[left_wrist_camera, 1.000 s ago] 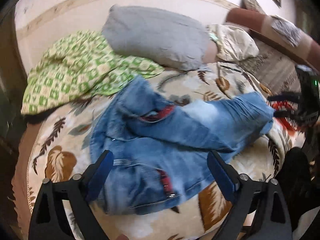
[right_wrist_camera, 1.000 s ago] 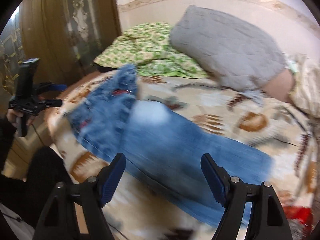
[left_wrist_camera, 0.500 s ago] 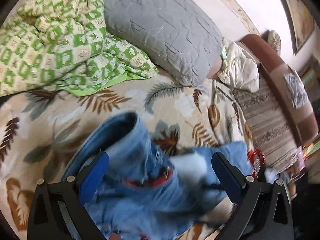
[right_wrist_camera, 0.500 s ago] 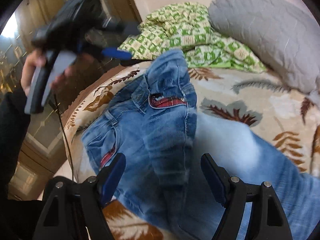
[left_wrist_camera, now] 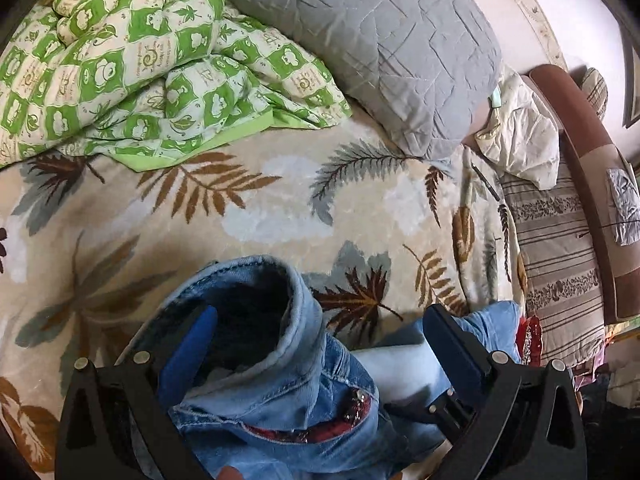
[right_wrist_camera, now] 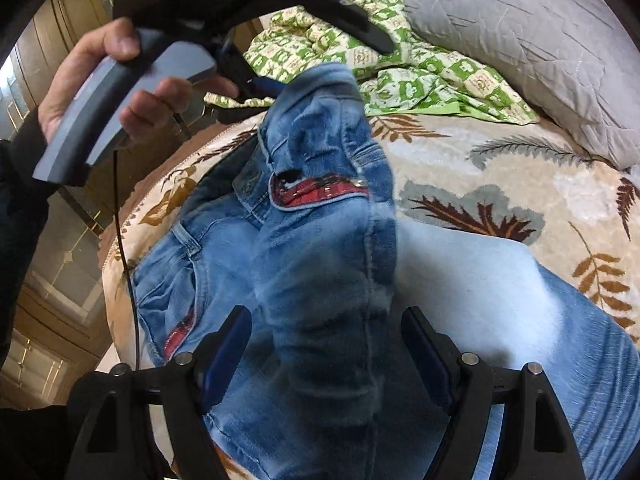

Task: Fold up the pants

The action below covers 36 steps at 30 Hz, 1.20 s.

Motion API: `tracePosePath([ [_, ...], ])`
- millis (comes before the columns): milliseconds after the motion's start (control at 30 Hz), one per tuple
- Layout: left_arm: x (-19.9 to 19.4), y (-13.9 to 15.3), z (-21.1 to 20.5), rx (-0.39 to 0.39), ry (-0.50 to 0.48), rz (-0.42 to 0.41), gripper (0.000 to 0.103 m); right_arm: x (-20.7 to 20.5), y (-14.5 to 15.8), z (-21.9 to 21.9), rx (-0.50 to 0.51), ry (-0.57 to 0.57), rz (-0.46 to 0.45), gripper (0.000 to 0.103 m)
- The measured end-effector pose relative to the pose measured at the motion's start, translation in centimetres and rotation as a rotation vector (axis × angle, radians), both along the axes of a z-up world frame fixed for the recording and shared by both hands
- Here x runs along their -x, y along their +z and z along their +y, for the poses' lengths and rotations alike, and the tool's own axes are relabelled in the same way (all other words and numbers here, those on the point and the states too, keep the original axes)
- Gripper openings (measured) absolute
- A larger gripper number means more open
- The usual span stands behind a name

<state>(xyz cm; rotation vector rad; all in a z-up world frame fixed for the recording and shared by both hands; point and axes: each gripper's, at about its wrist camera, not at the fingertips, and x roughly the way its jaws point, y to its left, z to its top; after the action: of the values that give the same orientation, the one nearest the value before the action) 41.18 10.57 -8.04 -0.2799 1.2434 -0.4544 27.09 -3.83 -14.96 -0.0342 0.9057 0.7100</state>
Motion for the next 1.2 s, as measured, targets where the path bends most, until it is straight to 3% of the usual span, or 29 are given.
tracePosePath([
  [33,-0.1,0.0,0.0,0.003,0.001,-0.001,0.098,0.0,0.0,0.3,0.010,0.000,-0.004,0.080],
  [67,-0.1,-0.1,0.0,0.000,0.005,-0.003,0.081,0.1,0.0,0.4,0.009,0.002,-0.011,0.079],
  [100,-0.2,-0.1,0.0,-0.010,0.010,-0.004,0.058,0.1,0.2,0.6,0.002,0.003,-0.020,0.071],
  [133,-0.1,-0.1,0.1,-0.031,0.017,-0.008,0.048,0.2,0.3,0.6,0.003,-0.001,-0.021,0.061],
  [167,-0.1,0.0,0.2,-0.041,0.016,-0.010,0.030,0.1,0.3,0.7,0.010,-0.008,-0.022,0.055],
  [200,0.0,-0.1,0.2,-0.052,0.012,-0.012,0.020,0.1,0.3,0.7,0.021,-0.010,-0.027,0.038],
  [233,0.2,0.0,0.4,-0.048,0.007,-0.012,0.017,0.1,0.3,0.7,0.029,-0.015,-0.034,0.027],
  [267,0.7,0.3,0.8,-0.035,0.009,-0.028,0.013,0.2,0.4,0.6,0.026,-0.018,-0.041,0.025],
  [333,1.7,1.2,1.3,-0.016,0.010,-0.058,0.010,0.7,0.9,0.2,0.005,-0.019,-0.064,0.014],
  [567,8.8,4.8,5.6,0.051,0.041,-0.168,0.010,4.8,3.4,1.8,0.090,0.061,-0.215,0.011],
  [700,14.5,4.7,8.9,0.082,0.100,-0.205,0.010,7.7,3.3,2.8,0.150,0.117,-0.291,0.011],
  [933,23.0,-0.5,12.1,0.091,0.180,-0.211,0.010,11.0,-0.2,4.2,0.182,0.181,-0.284,0.011],
  [1067,24.5,-4.4,13.1,0.080,0.237,-0.173,0.010,11.5,-2.3,4.4,0.190,0.184,-0.269,0.011],
  [1200,24.6,-8.0,14.3,0.119,0.285,-0.101,0.010,11.7,-3.1,4.7,0.210,0.189,-0.277,0.011],
])
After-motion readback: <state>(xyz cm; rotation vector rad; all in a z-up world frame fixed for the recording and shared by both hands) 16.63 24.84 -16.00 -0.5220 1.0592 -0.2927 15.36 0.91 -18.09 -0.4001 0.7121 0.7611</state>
